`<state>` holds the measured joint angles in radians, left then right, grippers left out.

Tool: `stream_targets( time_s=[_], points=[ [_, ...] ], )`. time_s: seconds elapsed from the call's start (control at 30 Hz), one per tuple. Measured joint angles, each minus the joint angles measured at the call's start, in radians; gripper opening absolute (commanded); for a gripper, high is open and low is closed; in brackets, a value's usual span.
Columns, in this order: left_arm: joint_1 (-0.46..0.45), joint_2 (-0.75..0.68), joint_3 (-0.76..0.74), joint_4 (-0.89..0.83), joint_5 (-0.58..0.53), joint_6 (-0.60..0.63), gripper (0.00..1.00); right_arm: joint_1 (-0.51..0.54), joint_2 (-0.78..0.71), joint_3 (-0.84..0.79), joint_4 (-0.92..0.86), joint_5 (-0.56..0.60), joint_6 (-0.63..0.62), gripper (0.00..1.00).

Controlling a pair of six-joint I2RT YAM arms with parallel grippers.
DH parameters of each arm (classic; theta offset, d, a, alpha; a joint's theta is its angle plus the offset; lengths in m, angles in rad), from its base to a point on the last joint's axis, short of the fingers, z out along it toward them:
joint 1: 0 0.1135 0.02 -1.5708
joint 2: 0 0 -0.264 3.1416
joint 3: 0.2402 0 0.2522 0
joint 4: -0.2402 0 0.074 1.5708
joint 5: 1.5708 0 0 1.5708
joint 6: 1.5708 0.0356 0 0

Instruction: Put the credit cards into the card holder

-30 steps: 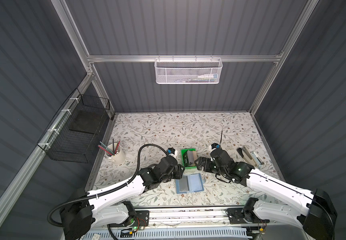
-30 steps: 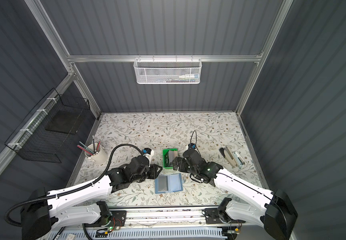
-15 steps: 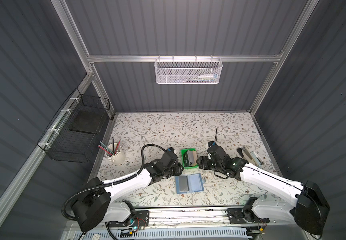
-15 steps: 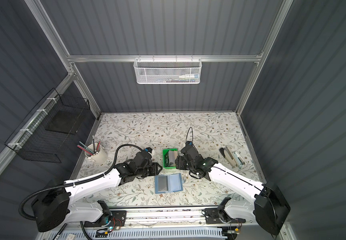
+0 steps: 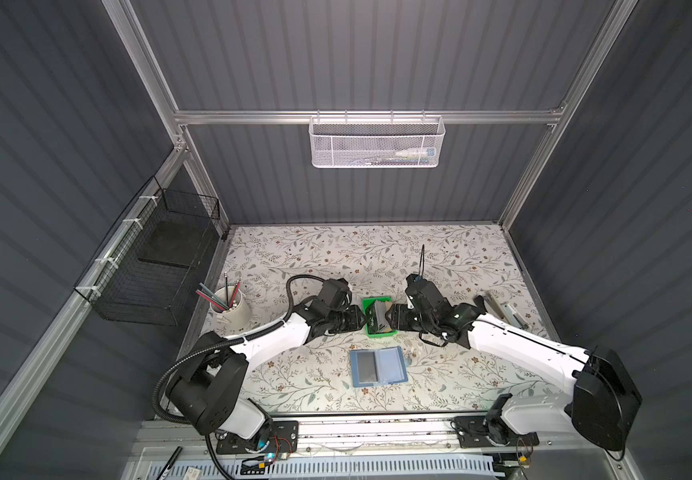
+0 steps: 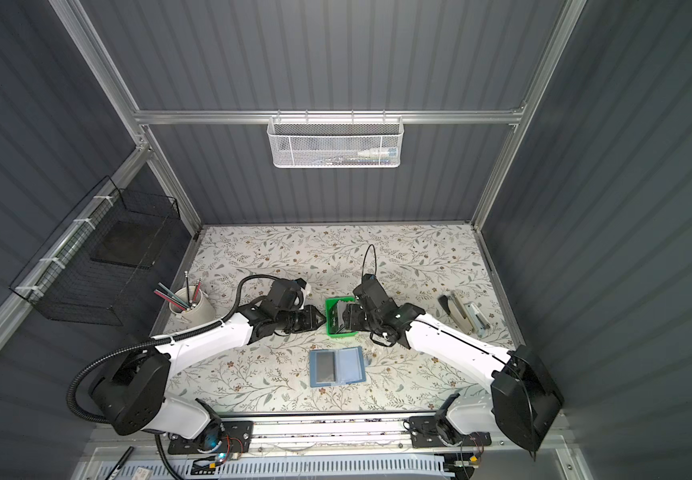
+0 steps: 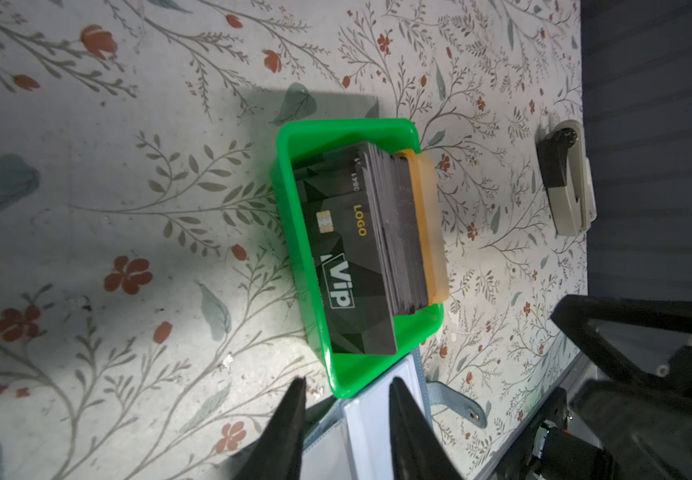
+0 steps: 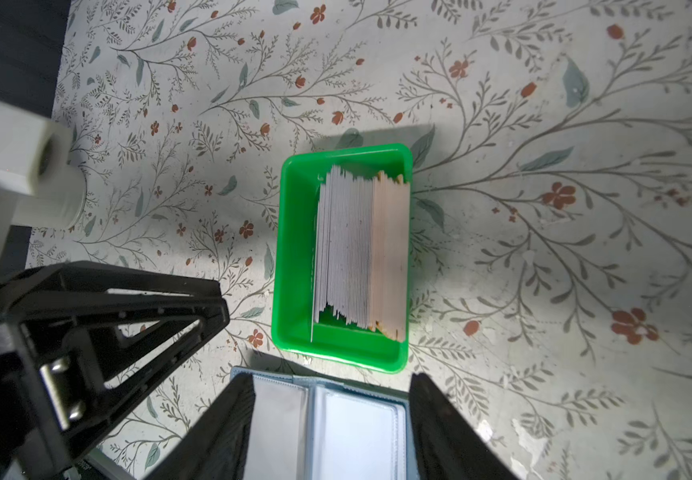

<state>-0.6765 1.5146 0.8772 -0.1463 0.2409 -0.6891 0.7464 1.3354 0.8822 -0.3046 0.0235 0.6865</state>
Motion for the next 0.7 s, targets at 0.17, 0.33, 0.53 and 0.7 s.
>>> stream_targets(
  time_s=[0.17,0.33,0.53,0.7],
  points=[
    [0.040,0.064,0.121,-0.084,0.037,0.077,0.35,-0.006,0.019,0.032,-0.003,-0.002,-0.018,0.68],
    [0.083,0.124,0.256,-0.153,0.106,0.145,0.35,-0.009,0.043,0.061,-0.003,-0.001,-0.023,0.74],
    [0.122,0.196,0.355,-0.210,0.137,0.240,0.32,-0.013,0.067,0.076,-0.005,-0.001,-0.039,0.78],
    [0.148,0.237,0.357,-0.224,0.157,0.281,0.32,-0.029,0.105,0.090,0.002,-0.006,-0.045,0.79]
  ],
)
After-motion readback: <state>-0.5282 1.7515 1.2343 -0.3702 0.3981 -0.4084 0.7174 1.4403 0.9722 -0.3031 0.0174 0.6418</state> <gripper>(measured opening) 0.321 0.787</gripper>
